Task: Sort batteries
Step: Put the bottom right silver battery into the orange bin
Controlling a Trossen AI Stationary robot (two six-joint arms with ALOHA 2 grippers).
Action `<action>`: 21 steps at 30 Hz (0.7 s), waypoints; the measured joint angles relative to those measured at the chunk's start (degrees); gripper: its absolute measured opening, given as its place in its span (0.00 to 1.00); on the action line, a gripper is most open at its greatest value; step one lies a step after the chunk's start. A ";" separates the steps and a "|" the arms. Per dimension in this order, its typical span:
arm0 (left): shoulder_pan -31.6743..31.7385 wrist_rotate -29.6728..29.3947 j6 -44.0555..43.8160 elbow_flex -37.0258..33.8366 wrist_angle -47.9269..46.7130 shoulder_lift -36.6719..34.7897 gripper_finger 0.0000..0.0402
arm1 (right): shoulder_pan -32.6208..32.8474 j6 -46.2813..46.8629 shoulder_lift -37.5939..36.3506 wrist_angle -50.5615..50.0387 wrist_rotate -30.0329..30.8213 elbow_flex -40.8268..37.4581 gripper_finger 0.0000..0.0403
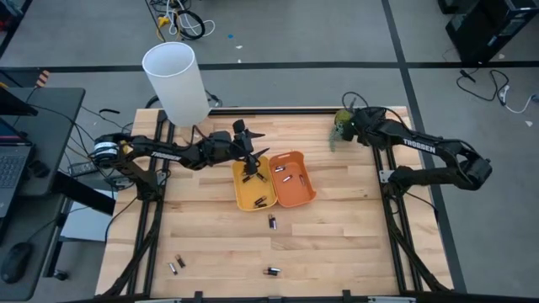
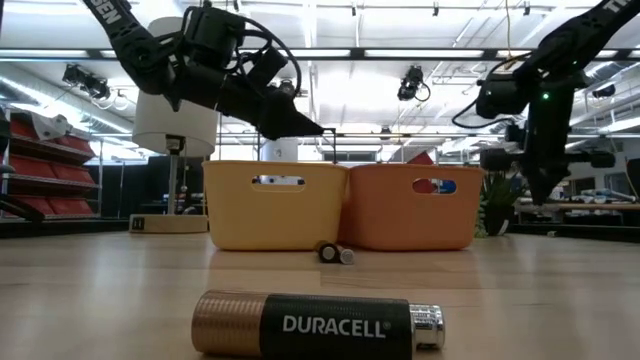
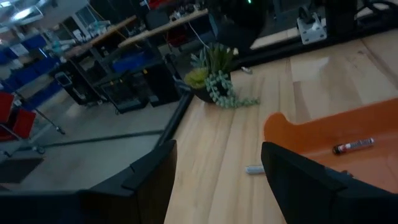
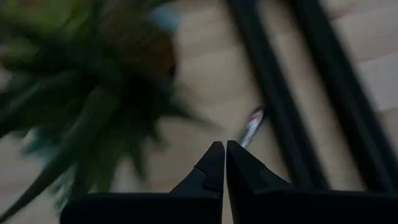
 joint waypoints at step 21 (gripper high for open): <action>0.09 0.45 3.11 -0.02 1.70 -0.02 0.63 | 2.12 21.12 3.82 12.55 5.77 -9.85 0.01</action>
